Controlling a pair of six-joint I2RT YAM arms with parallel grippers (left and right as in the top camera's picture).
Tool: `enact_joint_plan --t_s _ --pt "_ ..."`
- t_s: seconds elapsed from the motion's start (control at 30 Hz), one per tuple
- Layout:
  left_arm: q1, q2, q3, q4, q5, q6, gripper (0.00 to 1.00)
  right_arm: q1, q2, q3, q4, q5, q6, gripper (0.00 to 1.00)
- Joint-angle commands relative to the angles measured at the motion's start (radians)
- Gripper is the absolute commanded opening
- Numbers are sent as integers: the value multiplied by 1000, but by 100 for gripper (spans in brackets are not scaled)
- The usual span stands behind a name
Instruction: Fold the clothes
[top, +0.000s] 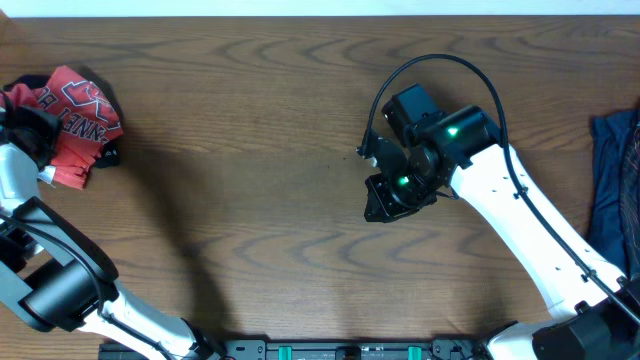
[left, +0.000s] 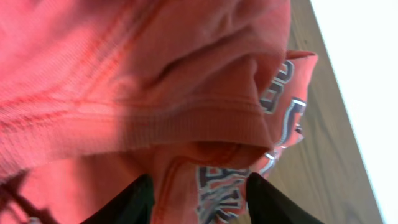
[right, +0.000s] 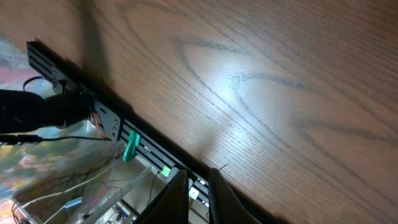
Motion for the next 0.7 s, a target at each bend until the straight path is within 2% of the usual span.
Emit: enact_joint_plan --t_s 0.0,0.1,0.13,0.2,0.27,0.4,0.53,0.67 --pt "4 -11 10 -5 -72 28 48 7 2 3 -2 -29 -14 10" --pt "4 -3 10 4 -87 28 48 7 2 3 -2 -30 -13 10" --pt "4 5 10 11 -89 28 50 7 2 3 -2 -33 -13 10" --pt "4 19 10 18 -85 28 63 7 2 3 -2 -40 -10 11" --pt "2 33 10 22 -56 28 65 7 2 3 -2 -40 -9 10" --pt "0 55 10 89 64 19 66 7 2 3 -2 -44 -2 11" --pt "1 58 10 132 78 -18 66 7 2 3 -2 -51 10 10" --pt "1 60 10 185 158 -18 66 7 2 3 3 -51 9 10"
